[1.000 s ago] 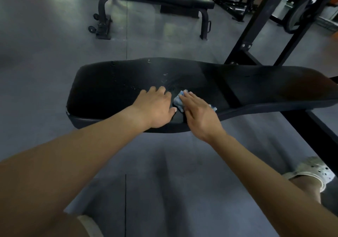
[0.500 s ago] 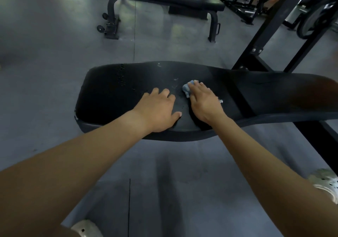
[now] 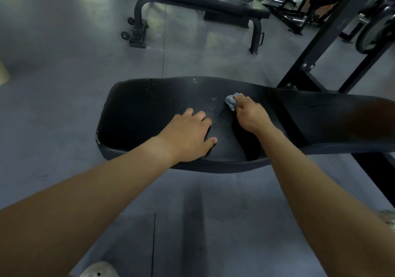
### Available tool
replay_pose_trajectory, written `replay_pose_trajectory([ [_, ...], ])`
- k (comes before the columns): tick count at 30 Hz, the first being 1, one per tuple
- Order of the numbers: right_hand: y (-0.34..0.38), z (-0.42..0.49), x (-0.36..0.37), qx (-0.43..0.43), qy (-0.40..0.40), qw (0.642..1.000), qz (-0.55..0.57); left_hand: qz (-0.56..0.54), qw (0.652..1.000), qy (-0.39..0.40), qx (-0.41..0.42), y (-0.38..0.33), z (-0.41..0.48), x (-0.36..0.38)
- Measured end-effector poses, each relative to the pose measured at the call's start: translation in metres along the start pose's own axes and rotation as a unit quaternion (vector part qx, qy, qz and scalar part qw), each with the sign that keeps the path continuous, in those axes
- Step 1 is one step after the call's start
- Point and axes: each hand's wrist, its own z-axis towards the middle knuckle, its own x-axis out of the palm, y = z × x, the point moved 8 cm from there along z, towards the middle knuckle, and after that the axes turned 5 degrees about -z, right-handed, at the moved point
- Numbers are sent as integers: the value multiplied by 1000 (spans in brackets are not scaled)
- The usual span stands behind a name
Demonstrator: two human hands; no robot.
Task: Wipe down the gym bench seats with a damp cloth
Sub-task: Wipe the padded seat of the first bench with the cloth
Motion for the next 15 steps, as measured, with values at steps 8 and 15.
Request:
replay_pose_trajectory([
  [8, 55, -25, 19, -139, 33, 989, 24, 5, 1000, -2, 6, -3, 2, -3],
  [15, 8, 19, 6, 29, 36, 997, 61, 6, 1000, 1, -1, -2, 1, -2],
])
